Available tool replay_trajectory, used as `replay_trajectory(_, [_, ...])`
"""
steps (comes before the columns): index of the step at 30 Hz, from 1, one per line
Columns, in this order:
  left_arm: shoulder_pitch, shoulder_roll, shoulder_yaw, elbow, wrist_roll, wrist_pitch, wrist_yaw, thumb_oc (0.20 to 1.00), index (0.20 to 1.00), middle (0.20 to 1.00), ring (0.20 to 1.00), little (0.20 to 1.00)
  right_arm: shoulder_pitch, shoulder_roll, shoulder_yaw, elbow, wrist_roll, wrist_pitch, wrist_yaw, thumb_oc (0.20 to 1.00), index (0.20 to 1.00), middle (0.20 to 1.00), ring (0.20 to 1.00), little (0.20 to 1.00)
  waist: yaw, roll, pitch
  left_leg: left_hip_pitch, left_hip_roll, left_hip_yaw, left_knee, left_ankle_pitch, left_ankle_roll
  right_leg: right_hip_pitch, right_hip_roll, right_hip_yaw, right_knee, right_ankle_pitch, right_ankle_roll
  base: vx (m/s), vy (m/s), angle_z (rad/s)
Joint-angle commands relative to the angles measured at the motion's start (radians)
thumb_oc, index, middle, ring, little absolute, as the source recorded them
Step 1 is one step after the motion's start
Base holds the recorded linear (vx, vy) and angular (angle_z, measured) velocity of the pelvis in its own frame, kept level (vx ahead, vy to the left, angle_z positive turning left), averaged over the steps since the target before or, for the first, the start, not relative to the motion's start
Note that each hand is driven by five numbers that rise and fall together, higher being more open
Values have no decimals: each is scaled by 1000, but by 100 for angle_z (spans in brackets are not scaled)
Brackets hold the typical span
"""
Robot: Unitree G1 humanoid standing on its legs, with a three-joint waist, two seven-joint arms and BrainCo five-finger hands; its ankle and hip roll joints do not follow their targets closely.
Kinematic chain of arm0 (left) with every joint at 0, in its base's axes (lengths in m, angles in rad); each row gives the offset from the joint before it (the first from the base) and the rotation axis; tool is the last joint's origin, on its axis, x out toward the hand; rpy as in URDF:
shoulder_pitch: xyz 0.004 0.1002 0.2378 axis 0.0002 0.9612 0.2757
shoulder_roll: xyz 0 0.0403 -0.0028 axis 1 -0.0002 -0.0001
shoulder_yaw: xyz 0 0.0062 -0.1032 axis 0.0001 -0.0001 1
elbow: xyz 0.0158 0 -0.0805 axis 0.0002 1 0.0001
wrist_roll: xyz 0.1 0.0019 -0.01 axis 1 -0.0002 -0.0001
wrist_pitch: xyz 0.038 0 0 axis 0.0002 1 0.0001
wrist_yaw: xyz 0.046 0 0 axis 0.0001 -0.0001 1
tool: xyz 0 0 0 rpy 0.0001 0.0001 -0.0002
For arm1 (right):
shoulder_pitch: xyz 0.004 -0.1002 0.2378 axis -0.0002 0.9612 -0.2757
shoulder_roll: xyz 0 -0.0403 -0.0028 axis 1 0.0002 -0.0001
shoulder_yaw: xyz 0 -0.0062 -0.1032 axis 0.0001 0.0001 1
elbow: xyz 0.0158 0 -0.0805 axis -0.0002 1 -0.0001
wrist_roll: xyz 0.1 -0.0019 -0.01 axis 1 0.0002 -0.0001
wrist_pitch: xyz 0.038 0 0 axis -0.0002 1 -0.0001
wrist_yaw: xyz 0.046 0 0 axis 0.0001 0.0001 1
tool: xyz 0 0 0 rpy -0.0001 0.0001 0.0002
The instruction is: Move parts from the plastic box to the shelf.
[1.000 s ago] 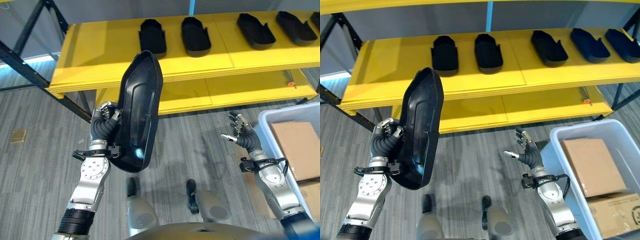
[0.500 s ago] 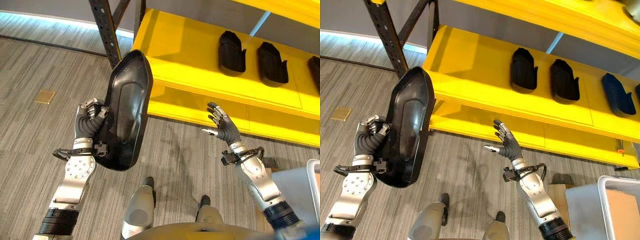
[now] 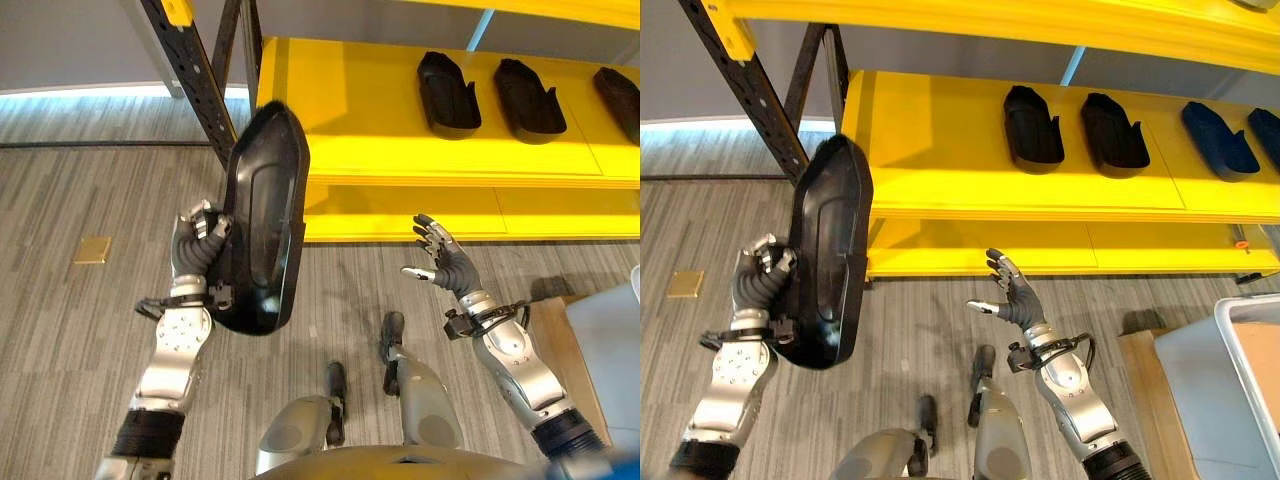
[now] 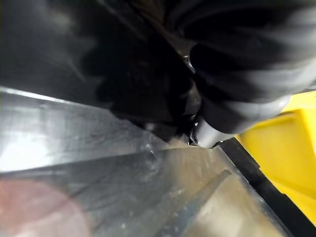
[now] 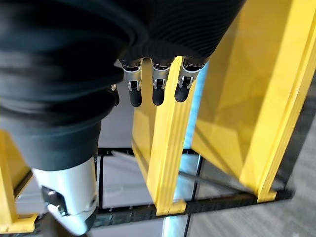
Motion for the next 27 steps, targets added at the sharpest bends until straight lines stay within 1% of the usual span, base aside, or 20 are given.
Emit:
replay_trajectory(1, [-8, 27, 12, -147, -25, -78, -4, 200, 200, 200, 200, 200, -66, -19, -33, -1, 4, -53, -2, 1000, 1000, 1000, 1000, 1000, 20, 7, -49, 142, 137, -96, -126, 7, -108, 82, 35, -17, 0, -23, 25, 142, -182, 65])
replay_trajectory(3, [-15, 18, 4, -143, -35, -78, -5, 200, 200, 200, 200, 200, -66, -22, -44, 2, 5, -55, -7, 1000, 1000, 1000, 1000, 1000, 12, 15, -52, 146, 167, -106, -120, 13, -129, 79, 47, -43, 28, -52, 13, 214, -260, 44])
replay_trajectory(6, [-27, 16, -6, -144, -39, -77, -1, 200, 200, 200, 200, 200, -75, -25, -57, 16, 7, -61, -27, 1000, 1000, 1000, 1000, 1000, 4, 20, -45, 143, 192, -119, -128, 22, -136, 67, 56, -55, 71, -77, 5, 145, -164, 35])
replay_trajectory(8, [-39, 16, -14, -145, -38, -75, 5, 200, 200, 200, 200, 200, -80, -26, -67, 17, 7, -68, -43, 1000, 1000, 1000, 1000, 1000, 2, 22, -35, 140, 201, -123, -132, 30, -138, 52, 58, -57, 104, -93, 1, 113, -98, 13])
replay_trajectory(11, [-49, 9, -24, -151, -29, -64, 14, 200, 200, 200, 200, 200, -74, -22, -92, 25, -4, -72, -68, 1000, 1000, 1000, 1000, 1000, 0, 29, -12, 135, 208, -129, -145, 29, -135, 18, 52, -59, 166, -118, 0, 93, -54, 12])
replay_trajectory(16, [-60, 10, -27, -156, -16, -56, 25, 200, 200, 200, 200, 200, -68, -16, -103, 36, -16, -73, -81, 1000, 1000, 1000, 1000, 1000, -2, 37, -1, 138, 208, -137, -160, 30, -135, 1, 40, -64, 213, -140, 0, 42, -6, -1])
replay_trajectory(21, [-65, 12, -24, -153, -10, -55, 31, 200, 200, 200, 200, 200, -66, -11, -98, 39, -17, -73, -77, 1000, 1000, 1000, 1000, 1000, -6, 45, -8, 162, 218, -135, -185, 36, -140, 0, 41, -63, 228, -157, -3, 40, -29, 11])
replay_trajectory(24, [-63, 12, -28, -153, -10, -54, 29, 200, 200, 200, 200, 200, -64, -13, -93, 36, -16, -71, -71, 1000, 1000, 1000, 1000, 1000, -10, 52, -21, 180, 229, -128, -197, 50, -146, 0, 51, -60, 235, -166, -7, 45, -60, 3])
replay_trajectory(26, [-54, 7, -27, -151, -17, -52, 23, 200, 200, 200, 200, 200, -59, -19, -90, 29, -17, -69, -62, 1000, 1000, 1000, 1000, 1000, -18, 62, -33, 191, 241, -124, -191, 68, -153, 6, 66, -53, 240, -184, -17, 46, -63, -8])
replay_trajectory(27, [-54, 7, -27, -151, -17, -52, 22, 200, 200, 200, 200, 200, -58, -19, -90, 28, -17, -69, -62, 1000, 1000, 1000, 1000, 1000, -17, 62, -33, 191, 241, -123, -191, 68, -154, 6, 67, -53, 240, -185, -18, 43, -87, -21])
